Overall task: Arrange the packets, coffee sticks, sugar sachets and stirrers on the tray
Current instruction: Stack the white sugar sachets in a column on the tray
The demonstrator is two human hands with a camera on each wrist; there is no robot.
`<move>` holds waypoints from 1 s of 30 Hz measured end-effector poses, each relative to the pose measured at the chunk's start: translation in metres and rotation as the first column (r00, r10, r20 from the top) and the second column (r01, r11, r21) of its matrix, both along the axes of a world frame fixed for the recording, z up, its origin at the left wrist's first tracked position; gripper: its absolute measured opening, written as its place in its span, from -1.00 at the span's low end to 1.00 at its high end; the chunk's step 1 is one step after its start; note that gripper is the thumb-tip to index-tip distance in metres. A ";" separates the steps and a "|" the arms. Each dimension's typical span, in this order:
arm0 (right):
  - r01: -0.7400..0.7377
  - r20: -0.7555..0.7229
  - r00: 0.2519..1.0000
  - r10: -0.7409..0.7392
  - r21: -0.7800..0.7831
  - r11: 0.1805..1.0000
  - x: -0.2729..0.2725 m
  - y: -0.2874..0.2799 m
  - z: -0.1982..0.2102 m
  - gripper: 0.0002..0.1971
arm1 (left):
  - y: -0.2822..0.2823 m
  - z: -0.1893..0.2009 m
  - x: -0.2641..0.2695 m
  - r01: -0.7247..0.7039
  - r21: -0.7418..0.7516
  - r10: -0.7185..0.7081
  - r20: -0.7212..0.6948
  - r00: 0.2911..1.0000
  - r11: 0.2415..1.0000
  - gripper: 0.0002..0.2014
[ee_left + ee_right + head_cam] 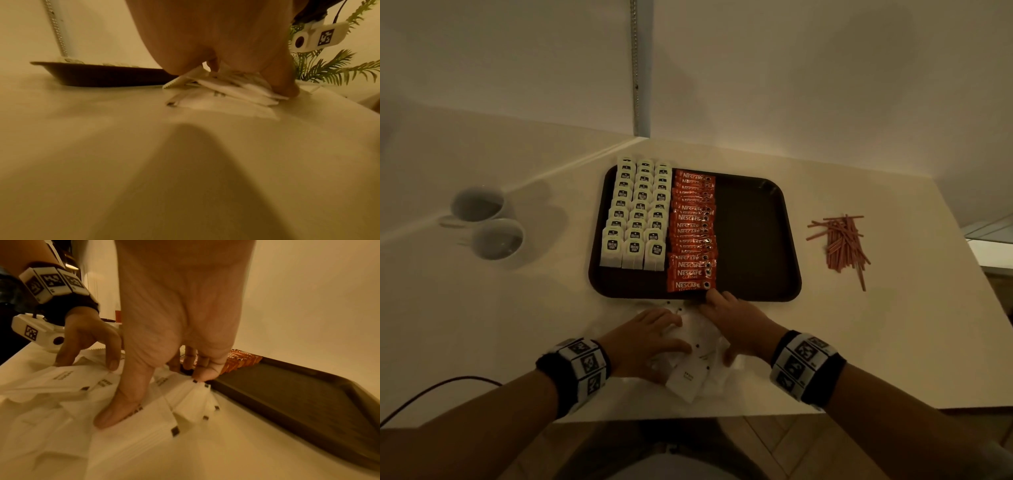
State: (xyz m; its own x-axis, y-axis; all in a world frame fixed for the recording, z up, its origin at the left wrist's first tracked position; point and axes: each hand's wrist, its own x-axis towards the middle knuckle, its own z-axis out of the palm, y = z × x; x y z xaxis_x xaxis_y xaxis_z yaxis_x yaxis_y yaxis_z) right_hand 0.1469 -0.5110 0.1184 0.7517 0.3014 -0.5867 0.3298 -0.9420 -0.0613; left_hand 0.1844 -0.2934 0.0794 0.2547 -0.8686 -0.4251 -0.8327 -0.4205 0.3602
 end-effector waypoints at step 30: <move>0.378 -0.129 0.924 -0.359 0.184 0.907 -0.029 -0.043 -0.008 -0.41 | 0.079 0.029 0.005 -0.752 -0.445 0.657 -0.381 0.650 0.487 -0.70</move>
State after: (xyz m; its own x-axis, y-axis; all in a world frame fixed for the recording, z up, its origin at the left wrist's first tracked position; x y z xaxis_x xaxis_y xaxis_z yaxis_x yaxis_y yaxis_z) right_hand 0.1183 -0.5541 0.1105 0.7786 0.1322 -0.6134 -0.0546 -0.9596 -0.2760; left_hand 0.1892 -0.2139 0.1083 0.8642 -0.5001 -0.0555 -0.2637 -0.5441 0.7965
